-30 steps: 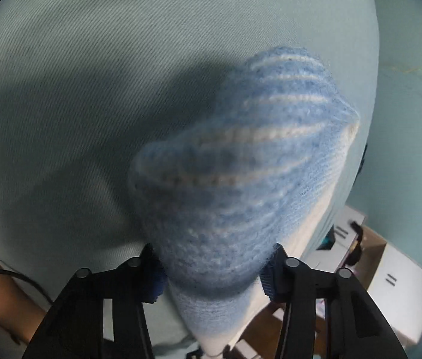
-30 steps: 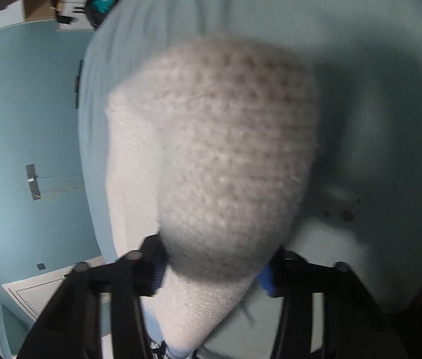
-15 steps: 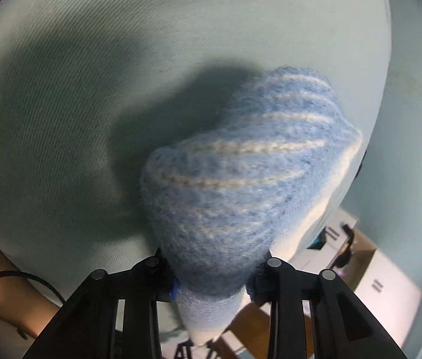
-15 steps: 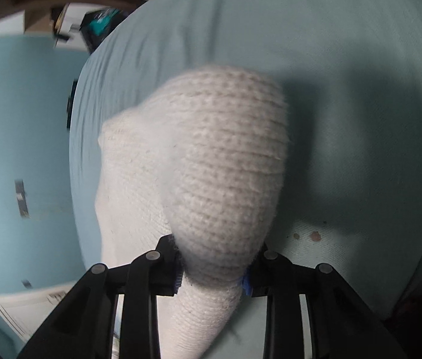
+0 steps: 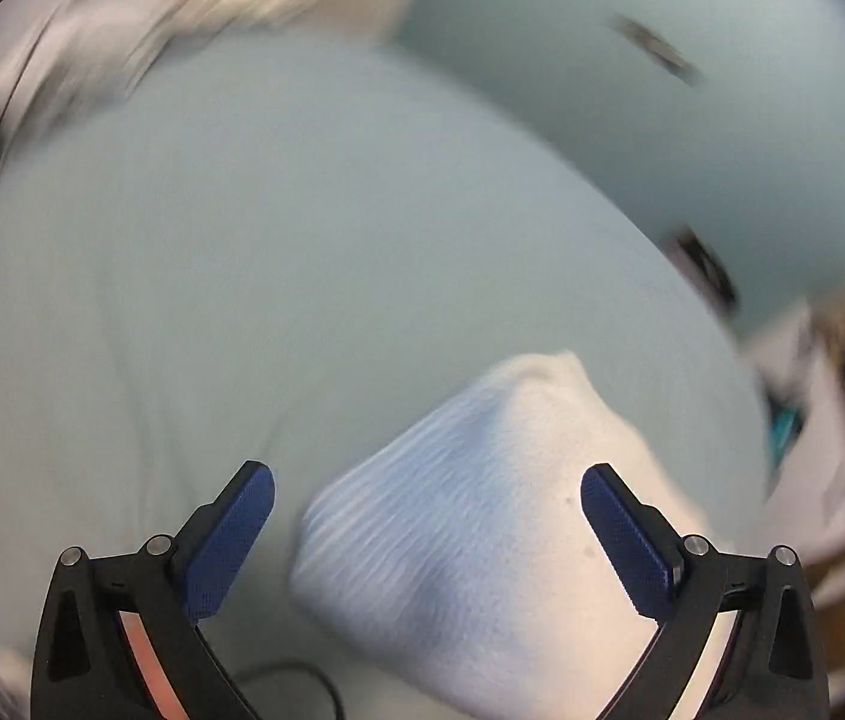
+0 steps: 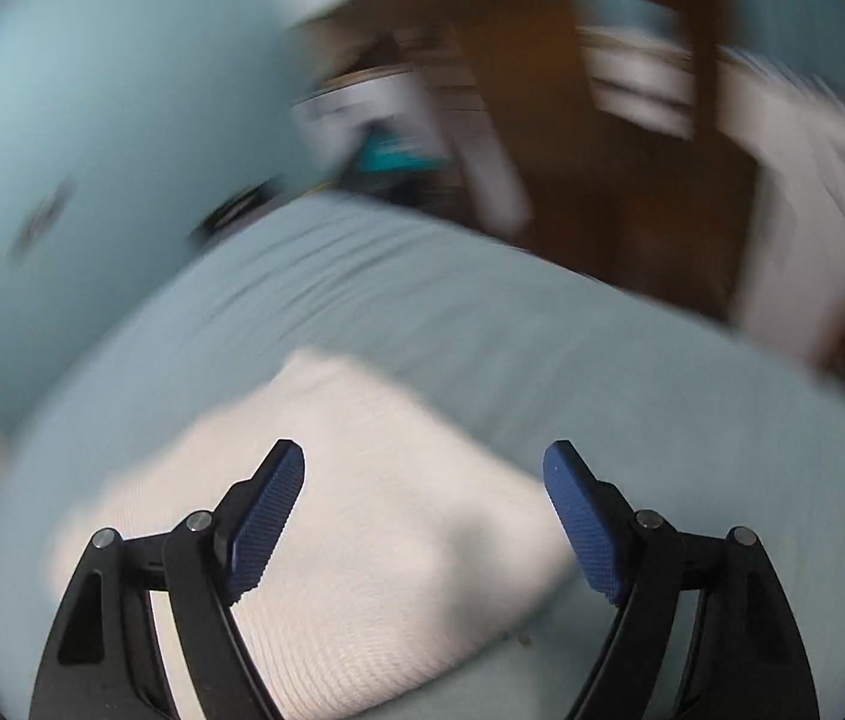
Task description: Fold small clothes
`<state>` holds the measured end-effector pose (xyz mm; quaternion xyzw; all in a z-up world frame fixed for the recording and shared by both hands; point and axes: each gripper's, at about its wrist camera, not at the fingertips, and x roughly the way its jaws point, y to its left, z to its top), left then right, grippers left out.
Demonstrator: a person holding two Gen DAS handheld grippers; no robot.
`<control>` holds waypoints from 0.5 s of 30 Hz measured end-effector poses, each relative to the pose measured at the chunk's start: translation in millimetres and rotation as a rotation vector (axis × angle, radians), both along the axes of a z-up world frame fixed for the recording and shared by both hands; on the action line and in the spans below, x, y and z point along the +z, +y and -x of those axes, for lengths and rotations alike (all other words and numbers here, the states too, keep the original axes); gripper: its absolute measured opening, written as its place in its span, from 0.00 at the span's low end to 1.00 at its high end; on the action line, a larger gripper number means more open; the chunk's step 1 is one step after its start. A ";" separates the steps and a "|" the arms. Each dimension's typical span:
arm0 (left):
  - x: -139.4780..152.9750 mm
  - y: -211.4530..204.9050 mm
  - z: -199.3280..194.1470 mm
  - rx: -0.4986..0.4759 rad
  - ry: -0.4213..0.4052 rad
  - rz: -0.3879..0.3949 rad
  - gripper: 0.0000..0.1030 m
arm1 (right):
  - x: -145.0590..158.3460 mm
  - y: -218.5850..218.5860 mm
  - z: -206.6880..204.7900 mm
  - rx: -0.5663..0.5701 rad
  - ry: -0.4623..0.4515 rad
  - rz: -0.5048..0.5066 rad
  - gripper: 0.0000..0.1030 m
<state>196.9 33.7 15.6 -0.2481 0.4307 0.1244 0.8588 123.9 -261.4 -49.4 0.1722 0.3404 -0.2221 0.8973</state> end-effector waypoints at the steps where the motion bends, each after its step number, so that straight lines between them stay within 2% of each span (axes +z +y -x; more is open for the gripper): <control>1: 0.5 -12.1 -8.7 -0.066 -0.007 -0.049 1.00 | -4.0 15.0 -7.9 0.087 0.026 0.059 0.77; 3: -9.6 -59.8 -29.8 -0.273 -0.008 -0.134 1.00 | -14.7 44.5 -21.9 0.248 0.055 0.179 0.77; 5: -28.7 -84.4 -38.5 -0.401 0.036 -0.182 1.00 | -27.2 68.3 -33.7 0.335 0.055 0.282 0.77; 7: -53.4 -106.3 -42.9 -0.480 0.102 -0.264 1.00 | -37.7 70.5 -36.1 0.373 0.041 0.274 0.77; 8: -67.5 -119.1 -49.8 -0.514 0.137 -0.298 1.00 | -45.0 68.2 -41.5 0.402 0.041 0.234 0.77; 10: -90.8 -131.7 -52.4 -0.573 0.201 -0.381 1.00 | -60.2 62.2 -62.3 0.425 0.098 0.181 0.77; 12: -113.6 -135.6 -47.8 -0.622 0.277 -0.451 1.00 | -81.7 60.8 -71.5 0.428 0.186 0.175 0.77; 14: -115.7 -131.0 -46.3 -0.621 0.242 -0.409 1.00 | -98.4 65.2 -76.7 0.452 0.302 0.178 0.77; 15: -115.8 -128.7 -45.8 -0.624 0.240 -0.394 1.00 | -99.5 63.9 -72.1 0.455 0.336 0.176 0.81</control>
